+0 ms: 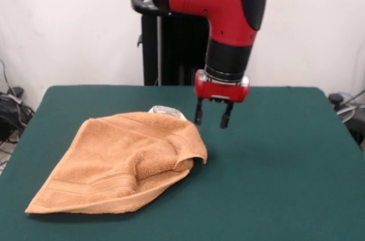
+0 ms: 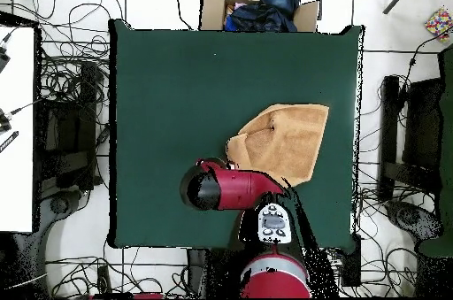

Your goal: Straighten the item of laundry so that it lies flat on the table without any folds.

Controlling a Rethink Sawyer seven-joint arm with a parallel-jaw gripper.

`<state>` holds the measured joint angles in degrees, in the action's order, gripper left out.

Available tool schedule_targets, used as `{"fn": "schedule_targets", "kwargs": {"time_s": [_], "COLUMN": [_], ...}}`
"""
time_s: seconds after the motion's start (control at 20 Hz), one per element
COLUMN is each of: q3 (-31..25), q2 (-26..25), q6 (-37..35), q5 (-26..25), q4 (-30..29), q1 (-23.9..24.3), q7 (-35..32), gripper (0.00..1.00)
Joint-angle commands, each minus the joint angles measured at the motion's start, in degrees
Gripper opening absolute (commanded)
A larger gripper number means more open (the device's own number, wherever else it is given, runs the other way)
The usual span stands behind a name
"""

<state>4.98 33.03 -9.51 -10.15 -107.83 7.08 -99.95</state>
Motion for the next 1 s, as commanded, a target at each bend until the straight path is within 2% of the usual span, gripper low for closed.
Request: {"fn": "schedule_targets", "kwargs": {"time_s": [0.05, 0.4, 0.75, 1.0], "q3": [8.3, 10.1, 4.6, 0.1], "q2": [-4.1, -6.6, -10.0, -12.0], "q6": [4.6, 7.2, 10.7, 11.5], "q5": [2.3, 4.1, 4.9, 3.6], "q4": [5.5, 6.7, 7.7, 8.6], "q1": [-3.8, -5.4, -3.3, -0.3], "q7": [-12.6, -12.9, -11.9, -9.9], "gripper": [1.00, 1.00, 1.00, 1.00]}}
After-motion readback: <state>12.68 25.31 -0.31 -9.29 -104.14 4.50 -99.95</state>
